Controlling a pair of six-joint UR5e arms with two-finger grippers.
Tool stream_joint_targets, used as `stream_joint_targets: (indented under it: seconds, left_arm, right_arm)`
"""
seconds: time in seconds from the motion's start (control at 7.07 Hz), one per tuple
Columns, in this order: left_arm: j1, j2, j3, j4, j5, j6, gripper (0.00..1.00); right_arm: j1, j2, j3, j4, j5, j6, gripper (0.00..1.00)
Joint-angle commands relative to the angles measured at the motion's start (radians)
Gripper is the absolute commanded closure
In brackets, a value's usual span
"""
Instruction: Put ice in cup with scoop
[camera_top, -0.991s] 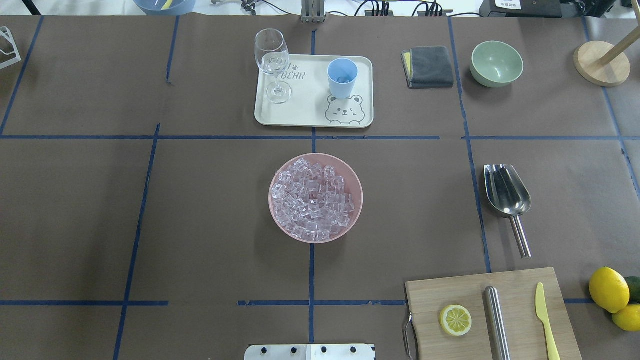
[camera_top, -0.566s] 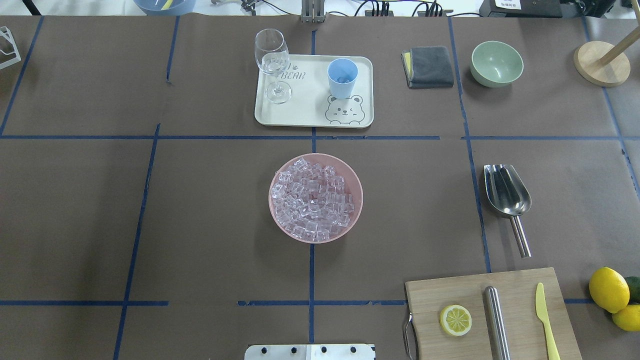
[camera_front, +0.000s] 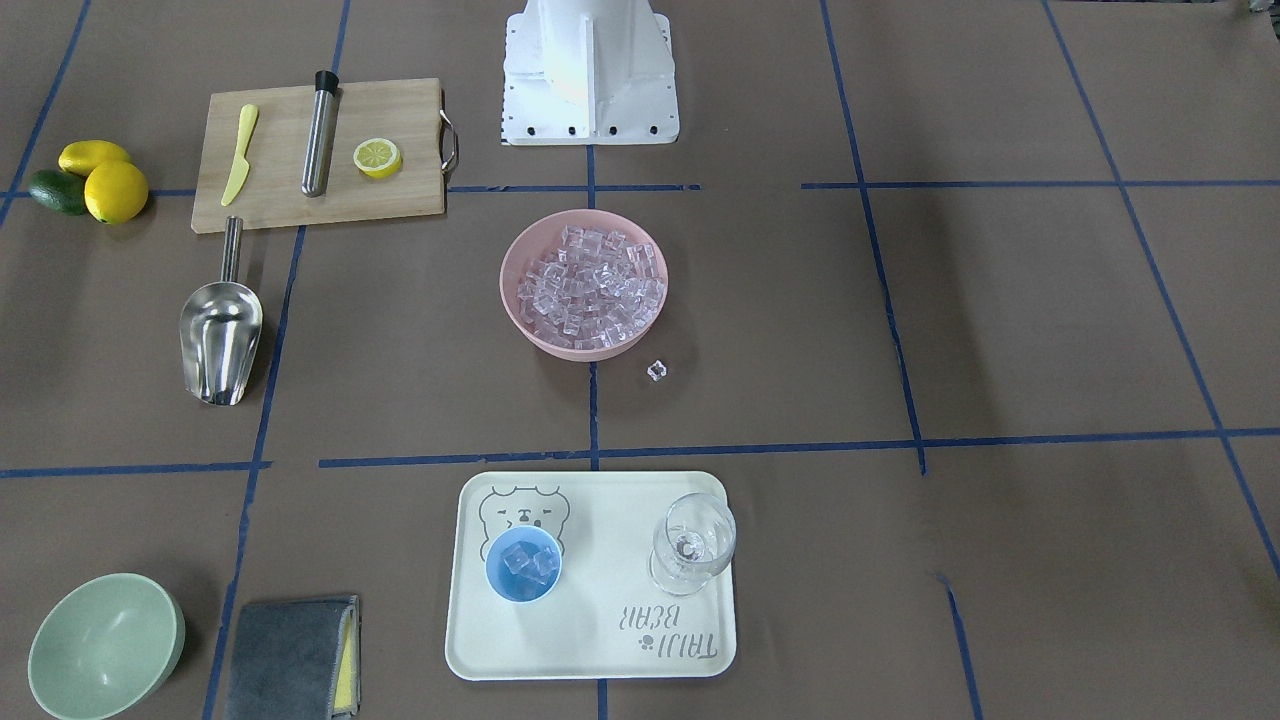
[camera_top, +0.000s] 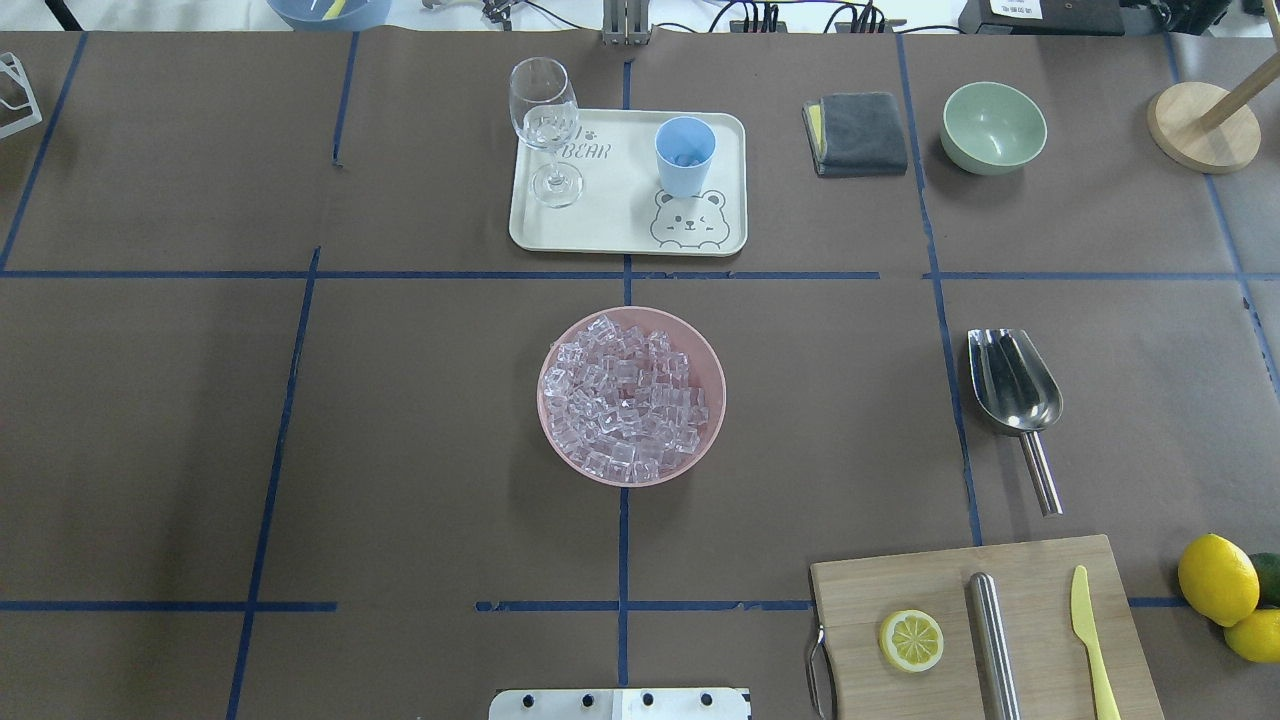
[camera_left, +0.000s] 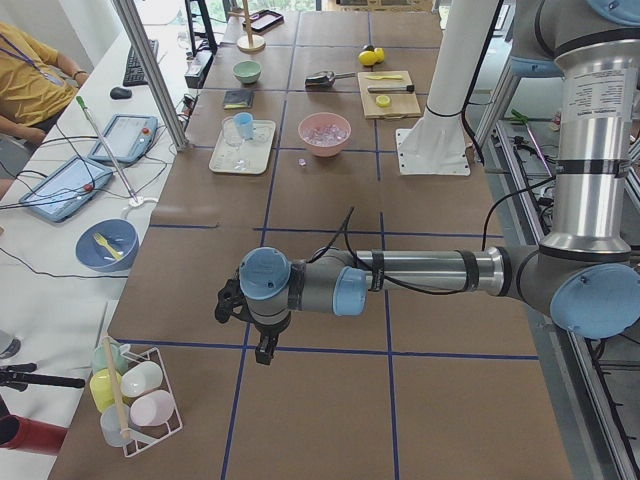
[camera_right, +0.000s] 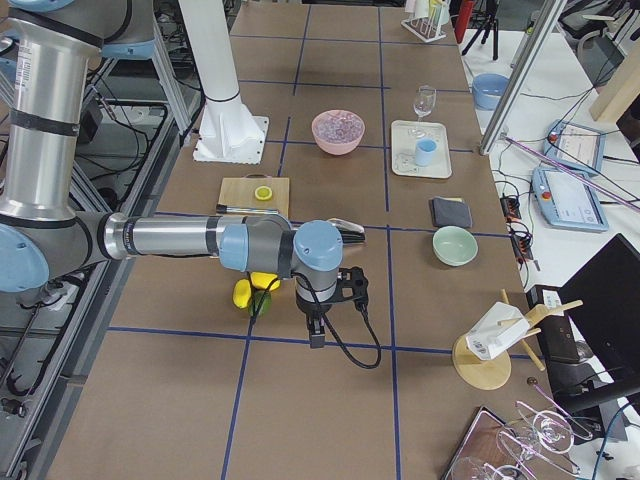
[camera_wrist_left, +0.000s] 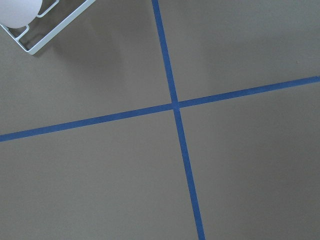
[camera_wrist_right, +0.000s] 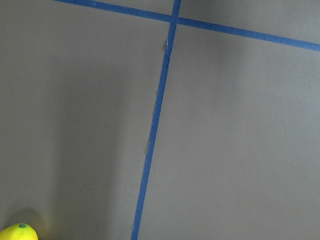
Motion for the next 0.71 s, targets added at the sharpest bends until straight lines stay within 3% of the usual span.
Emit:
stream_joint_targets:
  seconds: [0.0, 0.57]
  left_arm:
    - [0.000, 0.010, 0.001, 0.001, 0.000, 0.000, 0.00]
    - [0.000, 0.025, 0.001, -0.001, -0.001, 0.000, 0.00]
  right_arm:
    - [0.000, -0.003, 0.000, -0.001, 0.000, -0.002, 0.00]
    - [-0.002, -0.007, -0.002, -0.001, 0.000, -0.002, 0.00]
